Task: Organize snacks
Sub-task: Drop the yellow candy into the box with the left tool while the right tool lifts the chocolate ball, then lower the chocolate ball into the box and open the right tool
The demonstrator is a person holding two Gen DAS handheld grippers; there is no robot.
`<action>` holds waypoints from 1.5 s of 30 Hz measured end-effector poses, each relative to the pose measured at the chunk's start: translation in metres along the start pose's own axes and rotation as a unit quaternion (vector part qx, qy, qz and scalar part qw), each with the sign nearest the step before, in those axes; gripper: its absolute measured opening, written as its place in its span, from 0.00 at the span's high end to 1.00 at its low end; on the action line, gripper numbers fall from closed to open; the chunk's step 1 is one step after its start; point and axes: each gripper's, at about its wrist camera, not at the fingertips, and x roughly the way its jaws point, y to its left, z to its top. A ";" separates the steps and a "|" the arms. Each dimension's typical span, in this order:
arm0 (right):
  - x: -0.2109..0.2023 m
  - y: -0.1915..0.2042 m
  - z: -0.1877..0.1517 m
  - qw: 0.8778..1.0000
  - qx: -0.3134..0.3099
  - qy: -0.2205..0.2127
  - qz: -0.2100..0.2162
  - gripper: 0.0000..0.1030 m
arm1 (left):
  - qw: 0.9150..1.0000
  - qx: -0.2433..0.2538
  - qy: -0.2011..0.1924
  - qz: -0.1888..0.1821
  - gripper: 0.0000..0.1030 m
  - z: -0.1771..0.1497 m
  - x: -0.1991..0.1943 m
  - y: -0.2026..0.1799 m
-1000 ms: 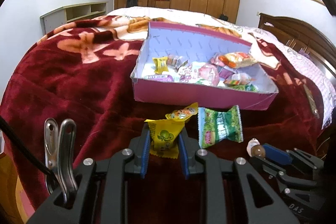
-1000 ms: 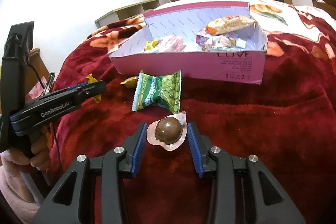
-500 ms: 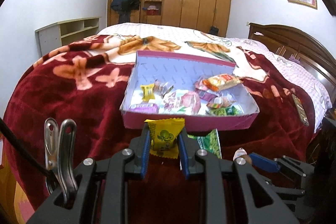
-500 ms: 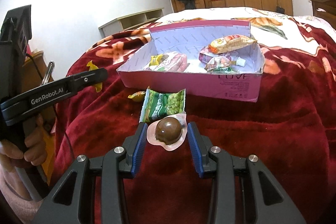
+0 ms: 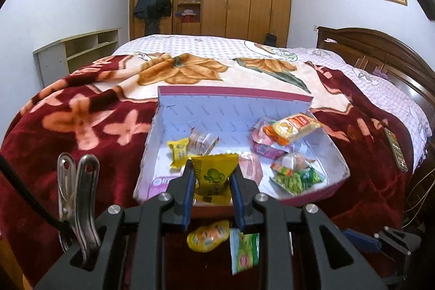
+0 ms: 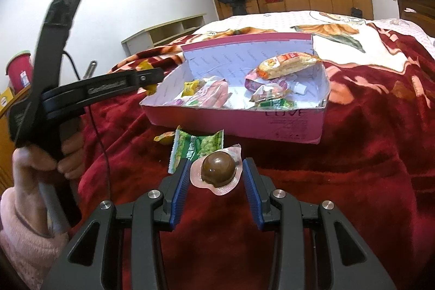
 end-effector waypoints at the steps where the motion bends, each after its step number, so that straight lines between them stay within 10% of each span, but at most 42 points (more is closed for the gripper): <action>1: 0.000 -0.001 0.001 1.000 0.000 -0.001 -0.001 0.61 | 1.000 -0.001 0.003 0.000 0.75 0.003 0.007 0.001; 18: 0.008 -0.011 0.021 1.000 -0.005 -0.006 -0.016 0.61 | 0.998 -0.039 0.053 0.023 0.75 0.006 0.085 0.018; 45: 0.042 -0.070 0.085 0.993 0.038 -0.048 -0.101 0.61 | 0.998 -0.039 0.051 0.026 0.50 -0.003 0.093 0.016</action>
